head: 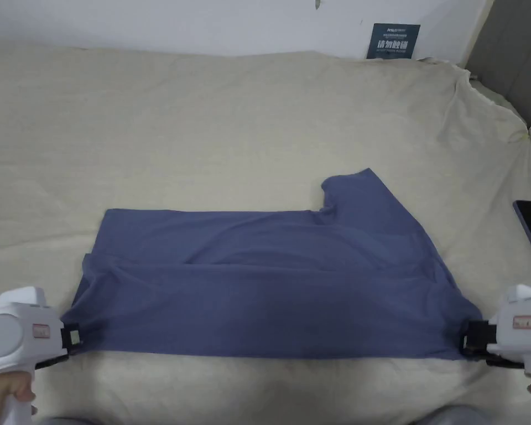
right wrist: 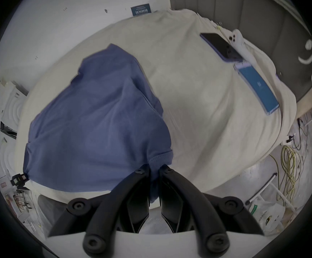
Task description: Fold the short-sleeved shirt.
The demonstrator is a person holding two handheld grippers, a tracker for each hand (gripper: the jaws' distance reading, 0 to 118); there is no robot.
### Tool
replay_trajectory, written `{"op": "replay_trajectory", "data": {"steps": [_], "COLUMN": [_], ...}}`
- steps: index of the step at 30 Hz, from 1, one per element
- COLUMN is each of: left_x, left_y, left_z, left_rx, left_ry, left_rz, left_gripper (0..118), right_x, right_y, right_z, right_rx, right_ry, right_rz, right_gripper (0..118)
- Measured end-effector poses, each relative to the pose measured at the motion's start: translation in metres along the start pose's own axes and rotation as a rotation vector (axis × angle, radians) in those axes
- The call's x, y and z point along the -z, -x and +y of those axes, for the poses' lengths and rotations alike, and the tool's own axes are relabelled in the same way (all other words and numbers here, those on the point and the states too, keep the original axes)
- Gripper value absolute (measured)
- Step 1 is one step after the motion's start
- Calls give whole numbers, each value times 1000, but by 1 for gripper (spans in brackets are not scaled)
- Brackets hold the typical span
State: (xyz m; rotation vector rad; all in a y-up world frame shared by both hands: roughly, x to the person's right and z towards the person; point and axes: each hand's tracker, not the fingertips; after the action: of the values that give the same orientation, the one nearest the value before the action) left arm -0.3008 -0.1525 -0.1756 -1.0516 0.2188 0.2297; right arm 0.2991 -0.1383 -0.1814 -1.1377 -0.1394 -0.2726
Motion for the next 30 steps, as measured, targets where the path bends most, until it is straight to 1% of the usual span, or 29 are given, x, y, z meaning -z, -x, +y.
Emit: {"op": "replay_trajectory", "data": {"steps": [1, 2, 3, 4, 5, 6, 7, 8, 12, 14, 17, 18, 21, 22, 24, 25, 26, 27, 28, 29, 30], "left_x": [-1, -3, -6, -11, -18, -26, -38, -48, -81, -93, -99, -101, -100, -100, -97, -97, -96, -96, -95, -95, -95], "left_y": [-1, -2, 0, 4, 8, 11, 12, 12, -1, -14, -35, -41, -59, -63, -70, -72, -73, -74, -75, -76, -76], "left_z": [-2, -1, 2, 7, 12, 18, 28, 38, 73, 83, 84, 80, 64, 57, 48, 44, 41, 41, 39, 38, 37], "left_rx": [5, 22, 37, 44, 43, 43, 49, 55, 79, 74, 92, 108, 132, 129, 135, 138, 138, 141, 149, 156, 175], "left_ry": [-18, -23, -30, -45, -86, -128, -197, -242, -426, -511, -615, -648, -735, -764, -795, -803, -807, -805, -808, -808, -804], "left_rz": [24, 52, 77, 69, 81, 95, 105, 114, 109, 93, 62, 45, 15, 2, -6, -17, -28, -34, -46, -46, -57], "left_gripper": [48, 73, 94, 100, 100, 114, 118, 118, 118, 118, 117, 113, 79, 65, 44, 26, 13, 6, 1, 0, 0], "right_x": [1, 0, -4, -9, -17, -27, -41, -57, -111, -133, -152, -153, -151, -147, -141, -138, -135, -132, -130, -127, -125], "right_y": [-1, -1, -1, -3, -4, -4, -4, -1, 19, 35, 56, 60, 77, 80, 86, 88, 88, 89, 90, 90, 90], "right_z": [-3, -5, -3, 0, 4, 9, 13, 19, 39, 41, 35, 31, 19, 14, 7, 4, 2, 0, -1, -3, -3], "right_rx": [16, 27, 26, 13, 1, -14, -34, -57, -129, -153, -175, -181, -196, -209, -217, -216, -209, -201, -187, -177, -168], "right_ry": [0, -8, -11, -22, -39, -68, -135, -218, -467, -620, -789, -834, -907, -921, -927, -931, -925, -916, -911, -908, -909], "right_rz": [6, 4, -11, -43, -66, -90, -103, -107, -118, -99, -71, -52, -60, -58, -60, -42, -15, 2, 9, 11, 23], "right_gripper": [18, 35, 49, 58, 58, 80, 100, 105, 105, 105, 108, 108, 105, 102, 90, 73, 56, 37, 14, 5, 4]}}
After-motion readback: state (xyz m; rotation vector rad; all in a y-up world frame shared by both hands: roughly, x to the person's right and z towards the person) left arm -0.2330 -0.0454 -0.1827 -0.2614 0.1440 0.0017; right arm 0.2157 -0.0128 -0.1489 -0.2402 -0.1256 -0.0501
